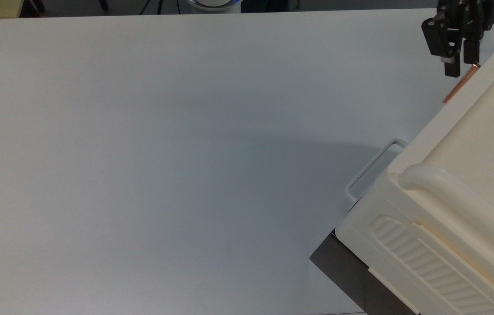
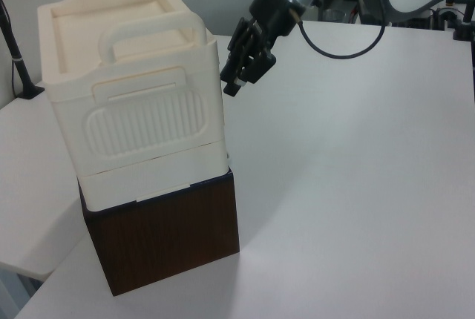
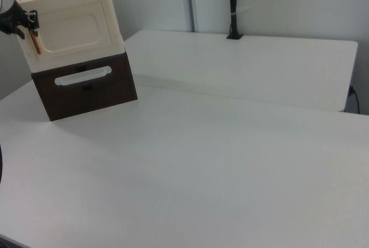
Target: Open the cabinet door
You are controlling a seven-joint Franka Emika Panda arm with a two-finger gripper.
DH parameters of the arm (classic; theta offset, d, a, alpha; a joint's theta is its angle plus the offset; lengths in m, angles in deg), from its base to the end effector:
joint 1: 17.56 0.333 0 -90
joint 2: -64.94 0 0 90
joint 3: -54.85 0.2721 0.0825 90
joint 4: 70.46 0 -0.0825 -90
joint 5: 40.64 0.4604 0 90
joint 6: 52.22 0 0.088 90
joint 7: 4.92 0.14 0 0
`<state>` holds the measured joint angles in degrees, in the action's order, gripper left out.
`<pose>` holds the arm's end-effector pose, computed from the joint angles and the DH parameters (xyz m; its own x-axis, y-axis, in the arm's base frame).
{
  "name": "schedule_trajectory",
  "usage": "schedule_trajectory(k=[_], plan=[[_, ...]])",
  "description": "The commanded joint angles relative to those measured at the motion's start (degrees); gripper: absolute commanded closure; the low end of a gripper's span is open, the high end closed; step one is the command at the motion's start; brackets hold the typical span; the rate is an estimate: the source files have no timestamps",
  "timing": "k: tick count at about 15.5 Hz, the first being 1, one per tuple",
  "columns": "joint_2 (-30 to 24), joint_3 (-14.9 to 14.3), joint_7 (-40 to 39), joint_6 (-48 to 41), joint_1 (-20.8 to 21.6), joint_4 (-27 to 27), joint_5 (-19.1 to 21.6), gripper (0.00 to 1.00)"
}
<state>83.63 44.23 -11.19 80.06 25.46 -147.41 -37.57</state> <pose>0.6504 0.4393 0.5450 0.6080 0.5236 0.5969 0.6097 -0.7894 0.0714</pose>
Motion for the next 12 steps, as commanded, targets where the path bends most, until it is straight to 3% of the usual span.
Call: schedule_trajectory(k=[1, 3, 9, 12], plan=[[1.4, -1.0, 2.2, 1.9, 1.5, 0.8, -1.1, 0.58], [1.5, -0.9, 2.6, 1.9, 1.4, 1.4, -1.1, 0.69], [2.7, -0.9, 6.1, 4.6, 1.4, 1.4, -3.5, 0.69], [2.7, -0.9, 6.7, 4.7, 1.4, 1.2, -3.6, 0.81]])
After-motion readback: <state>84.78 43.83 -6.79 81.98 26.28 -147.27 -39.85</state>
